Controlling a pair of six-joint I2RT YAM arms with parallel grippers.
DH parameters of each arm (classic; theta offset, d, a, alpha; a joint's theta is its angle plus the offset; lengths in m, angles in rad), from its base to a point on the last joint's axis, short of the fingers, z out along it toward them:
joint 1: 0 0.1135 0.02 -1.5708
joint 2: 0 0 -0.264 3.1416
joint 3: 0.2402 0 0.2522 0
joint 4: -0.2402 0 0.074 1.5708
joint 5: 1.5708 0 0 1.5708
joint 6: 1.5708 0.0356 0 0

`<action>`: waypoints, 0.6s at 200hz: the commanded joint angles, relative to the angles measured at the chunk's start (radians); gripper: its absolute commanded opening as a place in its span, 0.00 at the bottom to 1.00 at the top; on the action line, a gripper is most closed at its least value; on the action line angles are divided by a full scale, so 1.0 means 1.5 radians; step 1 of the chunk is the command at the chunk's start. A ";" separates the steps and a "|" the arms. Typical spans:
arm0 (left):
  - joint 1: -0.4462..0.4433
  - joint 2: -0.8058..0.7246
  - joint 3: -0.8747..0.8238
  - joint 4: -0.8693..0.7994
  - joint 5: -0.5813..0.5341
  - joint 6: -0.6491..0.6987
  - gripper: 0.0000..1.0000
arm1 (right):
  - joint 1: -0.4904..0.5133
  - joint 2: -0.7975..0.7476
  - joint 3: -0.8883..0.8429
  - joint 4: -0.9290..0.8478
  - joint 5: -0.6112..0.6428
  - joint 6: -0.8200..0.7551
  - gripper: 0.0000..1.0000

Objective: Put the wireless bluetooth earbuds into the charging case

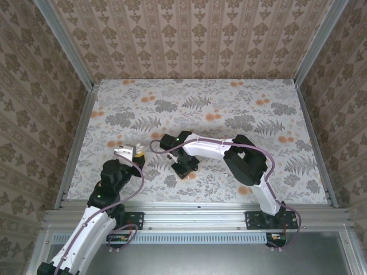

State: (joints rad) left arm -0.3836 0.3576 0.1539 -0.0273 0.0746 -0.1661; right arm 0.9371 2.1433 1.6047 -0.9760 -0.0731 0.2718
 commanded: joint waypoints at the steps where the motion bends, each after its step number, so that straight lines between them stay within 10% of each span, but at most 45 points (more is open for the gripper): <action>1: 0.007 -0.010 0.025 -0.015 0.009 -0.013 0.00 | 0.006 0.005 -0.009 -0.002 0.018 0.020 0.25; 120: 0.012 0.009 0.015 -0.003 0.030 -0.033 0.00 | -0.018 -0.102 -0.061 0.114 0.022 0.055 0.21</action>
State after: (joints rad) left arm -0.3748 0.3592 0.1577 -0.0597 0.0998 -0.1883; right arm 0.9318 2.0483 1.5223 -0.8513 -0.0360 0.3187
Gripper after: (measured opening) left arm 0.189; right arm 0.213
